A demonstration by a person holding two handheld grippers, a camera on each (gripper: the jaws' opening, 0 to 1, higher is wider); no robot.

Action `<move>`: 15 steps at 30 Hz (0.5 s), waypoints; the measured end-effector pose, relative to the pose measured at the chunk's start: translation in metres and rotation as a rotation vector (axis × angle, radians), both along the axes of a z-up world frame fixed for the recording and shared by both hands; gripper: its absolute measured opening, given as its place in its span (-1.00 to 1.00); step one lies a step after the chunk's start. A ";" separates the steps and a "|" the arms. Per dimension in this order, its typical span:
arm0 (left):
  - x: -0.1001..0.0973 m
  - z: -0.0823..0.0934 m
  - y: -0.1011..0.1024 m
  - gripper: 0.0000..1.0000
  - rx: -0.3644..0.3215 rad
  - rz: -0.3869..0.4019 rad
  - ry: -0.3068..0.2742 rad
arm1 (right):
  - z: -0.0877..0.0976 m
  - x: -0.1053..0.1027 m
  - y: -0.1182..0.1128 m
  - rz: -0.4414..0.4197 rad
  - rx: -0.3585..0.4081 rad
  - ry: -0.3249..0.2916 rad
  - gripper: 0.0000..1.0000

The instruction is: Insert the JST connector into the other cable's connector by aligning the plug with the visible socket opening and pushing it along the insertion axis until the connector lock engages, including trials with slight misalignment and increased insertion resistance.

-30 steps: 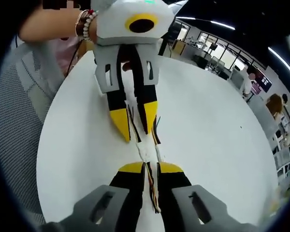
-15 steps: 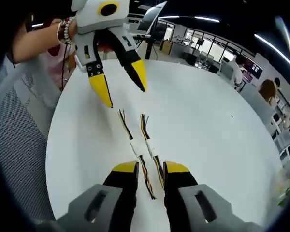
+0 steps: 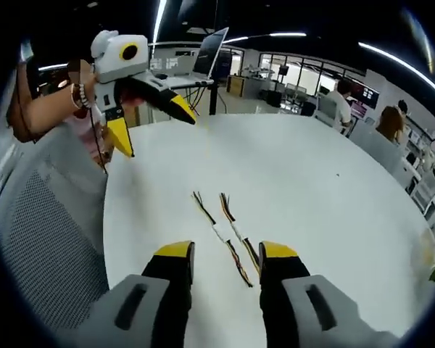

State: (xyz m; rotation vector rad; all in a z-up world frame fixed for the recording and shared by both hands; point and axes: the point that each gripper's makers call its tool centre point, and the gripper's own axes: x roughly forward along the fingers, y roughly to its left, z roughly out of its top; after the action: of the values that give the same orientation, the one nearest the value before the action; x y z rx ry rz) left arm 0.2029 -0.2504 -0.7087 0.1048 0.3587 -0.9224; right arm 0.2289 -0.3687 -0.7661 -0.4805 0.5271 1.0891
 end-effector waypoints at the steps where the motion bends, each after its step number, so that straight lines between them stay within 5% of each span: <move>1: -0.004 0.003 0.003 0.27 -0.021 0.010 0.003 | 0.000 -0.004 -0.003 0.002 -0.002 -0.003 -0.24; 8: -0.043 0.020 0.026 0.47 -0.151 0.023 0.045 | 0.005 -0.027 -0.038 -0.093 -0.016 -0.046 -0.15; 15: -0.068 0.014 0.052 0.55 -0.116 0.099 0.035 | 0.024 -0.054 -0.076 -0.229 0.031 -0.125 -0.06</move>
State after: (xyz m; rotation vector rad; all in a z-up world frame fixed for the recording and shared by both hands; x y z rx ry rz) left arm 0.1348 -0.1982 -0.6950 -0.0350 0.3388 -0.8461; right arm 0.1746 -0.4447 -0.7417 -0.4462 0.4423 0.8413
